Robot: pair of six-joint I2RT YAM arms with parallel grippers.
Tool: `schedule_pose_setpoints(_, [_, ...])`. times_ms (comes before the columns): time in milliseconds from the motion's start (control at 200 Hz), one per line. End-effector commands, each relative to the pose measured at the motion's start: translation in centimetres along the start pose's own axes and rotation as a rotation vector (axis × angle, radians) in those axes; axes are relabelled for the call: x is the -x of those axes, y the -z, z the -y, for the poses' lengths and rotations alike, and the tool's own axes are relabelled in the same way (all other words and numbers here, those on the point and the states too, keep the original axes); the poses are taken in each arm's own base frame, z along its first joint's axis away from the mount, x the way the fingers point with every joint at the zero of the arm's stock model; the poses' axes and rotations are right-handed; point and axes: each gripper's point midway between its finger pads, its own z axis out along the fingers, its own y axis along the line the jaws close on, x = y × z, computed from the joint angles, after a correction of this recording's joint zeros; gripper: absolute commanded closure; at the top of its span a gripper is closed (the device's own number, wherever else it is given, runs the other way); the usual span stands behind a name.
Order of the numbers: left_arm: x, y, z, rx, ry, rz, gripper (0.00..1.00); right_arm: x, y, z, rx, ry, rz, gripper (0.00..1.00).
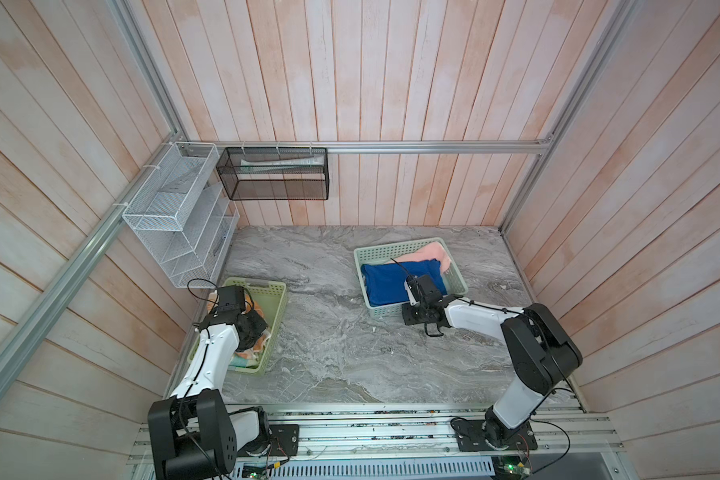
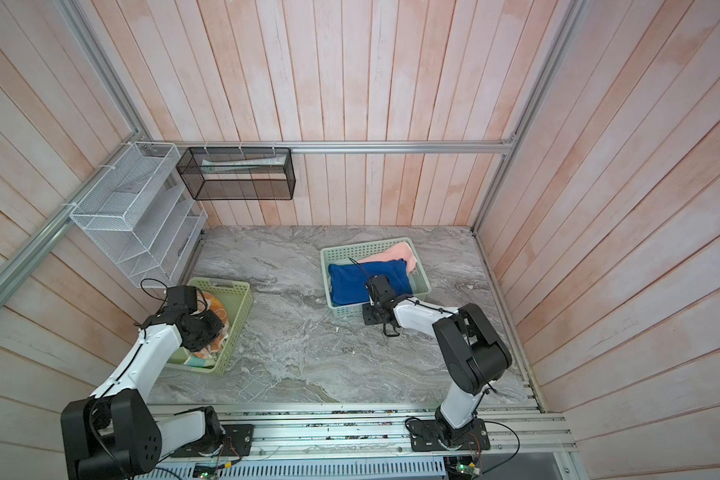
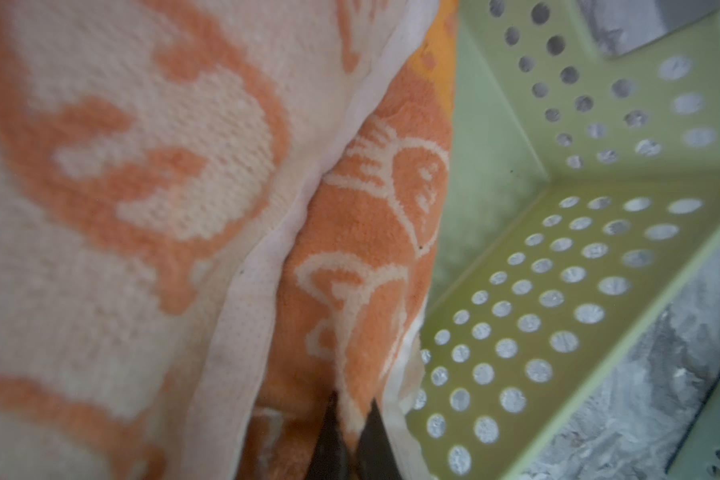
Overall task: Fold and stack the towels
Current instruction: 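Grasp the orange bunny-print towel in the lime-green basket with left gripper, then lift the orange towel out and lay it on the table with left gripper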
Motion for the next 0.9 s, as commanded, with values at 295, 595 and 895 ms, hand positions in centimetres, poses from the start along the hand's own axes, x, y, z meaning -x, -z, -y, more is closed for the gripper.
schedule_pose_setpoints(295, [5.3,10.1,4.5,-0.118,-0.098,0.193,1.00,11.7,-1.2,4.0,0.007,-0.014,0.155,0.61])
schedule_pose_setpoints(595, [6.9,24.2,17.4,-0.489,-0.349,0.409,1.00,12.1,4.1,3.0,0.062,-0.001,0.219,0.61])
schedule_pose_setpoints(895, [-4.5,36.3,32.8,-1.055,-0.805,0.331,1.00,12.2,12.5,2.0,0.124,-0.024,0.341,0.61])
